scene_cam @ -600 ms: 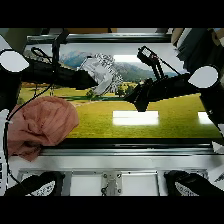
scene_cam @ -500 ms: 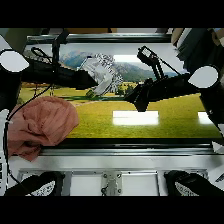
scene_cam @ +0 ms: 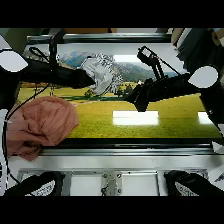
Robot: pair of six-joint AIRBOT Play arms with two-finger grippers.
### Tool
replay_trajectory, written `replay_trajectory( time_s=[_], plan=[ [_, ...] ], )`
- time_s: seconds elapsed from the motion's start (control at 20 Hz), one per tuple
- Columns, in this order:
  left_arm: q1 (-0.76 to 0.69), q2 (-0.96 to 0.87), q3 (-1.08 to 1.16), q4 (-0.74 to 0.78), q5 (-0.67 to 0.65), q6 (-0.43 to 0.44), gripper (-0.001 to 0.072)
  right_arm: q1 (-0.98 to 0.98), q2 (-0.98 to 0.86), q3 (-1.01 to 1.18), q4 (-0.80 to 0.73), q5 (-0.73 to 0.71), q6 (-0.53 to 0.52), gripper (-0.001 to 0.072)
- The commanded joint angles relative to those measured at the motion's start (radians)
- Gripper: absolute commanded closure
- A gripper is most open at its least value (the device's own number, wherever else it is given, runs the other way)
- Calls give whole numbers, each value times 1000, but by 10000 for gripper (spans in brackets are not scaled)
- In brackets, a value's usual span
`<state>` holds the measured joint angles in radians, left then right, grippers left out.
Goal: Fold the clothes and pants, and hang the long-sleeved shirts on hangers.
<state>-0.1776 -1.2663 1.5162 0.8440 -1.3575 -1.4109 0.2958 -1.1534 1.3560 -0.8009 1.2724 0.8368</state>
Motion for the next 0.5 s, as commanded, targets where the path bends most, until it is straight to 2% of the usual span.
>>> replay_trajectory(
  time_s=[0.0,0.05,0.2,0.3,0.45],
  plan=[
    [50,7,-30,389,-181,-66,43,1,0,0,0,0,0,702],
    [66,26,-89,539,-181,-124,3,1,0,0,0,0,0,702],
    [114,83,-327,849,-81,-225,3,1,0,0,0,0,0,702],
    [154,108,-501,919,13,-236,3,1,0,0,0,0,0,702],
    [225,87,-673,919,134,-235,3,1,0,0,0,0,0,702]
  ],
)
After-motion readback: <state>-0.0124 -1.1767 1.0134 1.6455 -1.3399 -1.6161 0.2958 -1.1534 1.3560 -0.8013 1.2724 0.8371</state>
